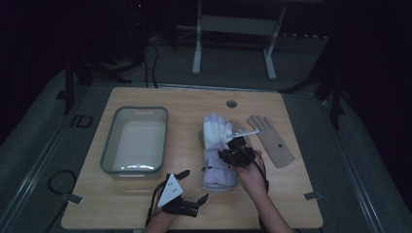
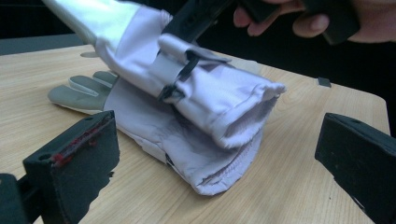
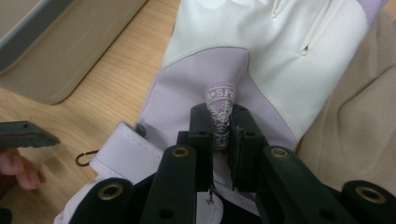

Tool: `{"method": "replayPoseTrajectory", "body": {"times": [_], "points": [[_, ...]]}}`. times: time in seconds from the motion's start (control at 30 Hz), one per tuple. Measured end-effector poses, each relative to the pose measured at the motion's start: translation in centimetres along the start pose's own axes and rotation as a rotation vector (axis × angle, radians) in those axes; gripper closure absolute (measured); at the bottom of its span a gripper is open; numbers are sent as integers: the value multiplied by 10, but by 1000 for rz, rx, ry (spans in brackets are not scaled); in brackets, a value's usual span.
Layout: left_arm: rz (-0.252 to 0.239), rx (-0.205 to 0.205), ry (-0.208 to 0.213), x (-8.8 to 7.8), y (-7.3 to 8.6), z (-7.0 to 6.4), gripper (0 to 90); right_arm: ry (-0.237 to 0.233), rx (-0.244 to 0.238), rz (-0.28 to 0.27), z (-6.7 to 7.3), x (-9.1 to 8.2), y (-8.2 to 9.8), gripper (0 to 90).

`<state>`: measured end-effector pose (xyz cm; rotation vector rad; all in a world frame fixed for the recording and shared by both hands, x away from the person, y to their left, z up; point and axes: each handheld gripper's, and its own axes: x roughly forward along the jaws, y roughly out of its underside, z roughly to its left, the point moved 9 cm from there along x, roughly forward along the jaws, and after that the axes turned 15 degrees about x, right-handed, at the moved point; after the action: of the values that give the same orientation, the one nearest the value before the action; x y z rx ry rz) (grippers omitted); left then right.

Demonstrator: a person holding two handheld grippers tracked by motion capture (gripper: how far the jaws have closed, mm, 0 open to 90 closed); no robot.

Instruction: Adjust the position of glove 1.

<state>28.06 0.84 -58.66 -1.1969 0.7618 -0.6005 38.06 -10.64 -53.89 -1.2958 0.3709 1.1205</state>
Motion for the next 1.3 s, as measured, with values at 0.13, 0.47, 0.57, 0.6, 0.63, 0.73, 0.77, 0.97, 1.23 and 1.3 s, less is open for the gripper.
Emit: {"method": "replayPoseTrajectory", "body": {"times": [0.13,0.47,0.57,0.6,0.63,0.73,0.77,0.97,1.23,1.3], "points": [[-1,-6,-4,0,0,0,0,13,4,20,-4,11,3,808],[1,-11,-6,0,0,1,0,24,-2,53,-11,36,15,766],[5,-10,-7,1,0,2,0,17,-16,51,-11,35,14,709],[6,-10,-6,1,1,2,0,17,-16,51,-11,35,14,709],[5,-10,-2,1,1,2,0,12,-20,46,-11,34,13,687],[3,-18,1,1,0,2,0,-7,-41,20,-9,28,9,608],[6,-18,0,1,1,3,0,-15,-72,7,-7,23,8,555],[27,-37,-10,2,2,3,0,-114,-153,-36,-1,10,7,405],[48,-77,-13,3,4,7,0,-211,-171,-87,-6,-6,9,157],[61,-64,-12,4,5,7,0,-175,-199,-101,-16,-10,9,137]]}}
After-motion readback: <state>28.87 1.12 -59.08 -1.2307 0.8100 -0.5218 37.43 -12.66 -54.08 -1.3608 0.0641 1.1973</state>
